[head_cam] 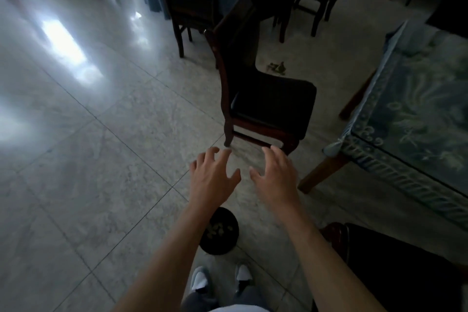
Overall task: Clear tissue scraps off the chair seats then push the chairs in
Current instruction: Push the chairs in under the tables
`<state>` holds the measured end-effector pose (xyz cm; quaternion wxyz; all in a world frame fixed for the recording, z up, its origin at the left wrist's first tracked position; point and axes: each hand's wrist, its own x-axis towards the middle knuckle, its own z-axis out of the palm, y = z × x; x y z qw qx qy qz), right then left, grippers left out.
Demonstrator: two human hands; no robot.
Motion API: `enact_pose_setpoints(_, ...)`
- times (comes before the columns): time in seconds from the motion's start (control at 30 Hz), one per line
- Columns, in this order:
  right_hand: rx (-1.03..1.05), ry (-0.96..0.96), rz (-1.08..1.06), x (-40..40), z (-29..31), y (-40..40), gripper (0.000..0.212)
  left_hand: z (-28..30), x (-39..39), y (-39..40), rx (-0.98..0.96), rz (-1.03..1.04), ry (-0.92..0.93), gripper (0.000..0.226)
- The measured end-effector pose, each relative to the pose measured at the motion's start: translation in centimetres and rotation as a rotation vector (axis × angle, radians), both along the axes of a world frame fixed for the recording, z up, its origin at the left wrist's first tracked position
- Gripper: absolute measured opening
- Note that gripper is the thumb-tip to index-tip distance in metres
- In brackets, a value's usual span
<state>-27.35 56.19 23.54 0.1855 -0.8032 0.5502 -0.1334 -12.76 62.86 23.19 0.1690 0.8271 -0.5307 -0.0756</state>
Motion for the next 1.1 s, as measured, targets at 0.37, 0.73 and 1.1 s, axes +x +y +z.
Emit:
enact_pose_setpoints(0.37,0.000,0.060,0.022,2.5,0.5,-3.0,0.064,1.0,3.1,-3.2,0.013,-0.012,0.008,0.066)
enact_pose_setpoints(0.73,0.064,0.079,-0.140,16.8,0.4,-4.1,0.063,-0.1,18.4,-7.4,-0.003,-0.169,0.086,0.058)
enact_pose_setpoints(1.1,0.044,0.072,-0.276,29.8,2.2,-6.2,0.061,0.9,31.7,-11.9,-0.014,-0.330,0.084,0.061)
